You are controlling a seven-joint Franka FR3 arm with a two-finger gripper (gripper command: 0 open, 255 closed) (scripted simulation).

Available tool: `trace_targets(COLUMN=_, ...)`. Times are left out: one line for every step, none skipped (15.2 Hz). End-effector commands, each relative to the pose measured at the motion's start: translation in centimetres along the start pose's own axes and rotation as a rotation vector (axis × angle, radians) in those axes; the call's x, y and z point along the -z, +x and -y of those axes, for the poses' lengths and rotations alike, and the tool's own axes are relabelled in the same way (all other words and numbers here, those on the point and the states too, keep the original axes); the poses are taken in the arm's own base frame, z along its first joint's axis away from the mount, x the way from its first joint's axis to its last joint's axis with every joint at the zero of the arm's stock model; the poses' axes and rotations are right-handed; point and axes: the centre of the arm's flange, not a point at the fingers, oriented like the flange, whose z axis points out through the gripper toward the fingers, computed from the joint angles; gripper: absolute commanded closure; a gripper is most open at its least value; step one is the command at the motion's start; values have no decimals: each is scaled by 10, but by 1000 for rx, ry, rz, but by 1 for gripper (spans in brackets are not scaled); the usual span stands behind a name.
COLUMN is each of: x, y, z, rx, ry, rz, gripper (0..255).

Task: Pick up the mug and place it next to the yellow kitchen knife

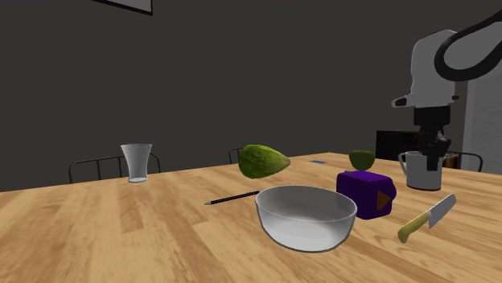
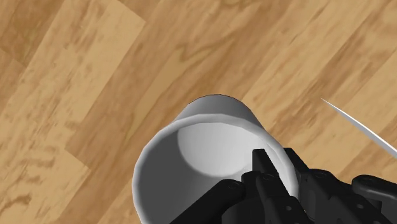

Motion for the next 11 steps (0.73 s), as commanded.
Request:
trace_targets(x=-11, y=0, z=1, rx=0, ry=-1, rz=-1, gripper=255)
trace_targets(x=-16, y=1, z=1, rx=0, ry=-1, rz=-1, gripper=255)
trace_targets(x=-16, y=1, z=1, rx=0, ry=-1, rz=-1, gripper=255)
trace_targets(x=-16, y=1, z=1, rx=0, ry=-1, rz=-1, gripper=255)
trace_targets(x=-16, y=1, z=1, rx=0, ry=-1, rz=-1, gripper=255)
trace_targets(x=-16, y=1, z=1, rx=0, ry=-1, rz=-1, gripper=255)
trace_targets(x=-16, y=1, z=1, rx=0, ry=-1, rz=-1, gripper=255)
trace_targets(x=-16, y=1, z=1, rx=0, ry=-1, rz=-1, gripper=255)
trace_targets(x=-16, y=1, z=1, rx=0, ry=-1, rz=-1, gripper=255)
trace_targets(x=-16, y=1, z=1, rx=0, ry=-1, rz=-1, gripper=255)
trace_targets(x=-16, y=1, z=1, rx=0, ry=-1, rz=-1, gripper=0)
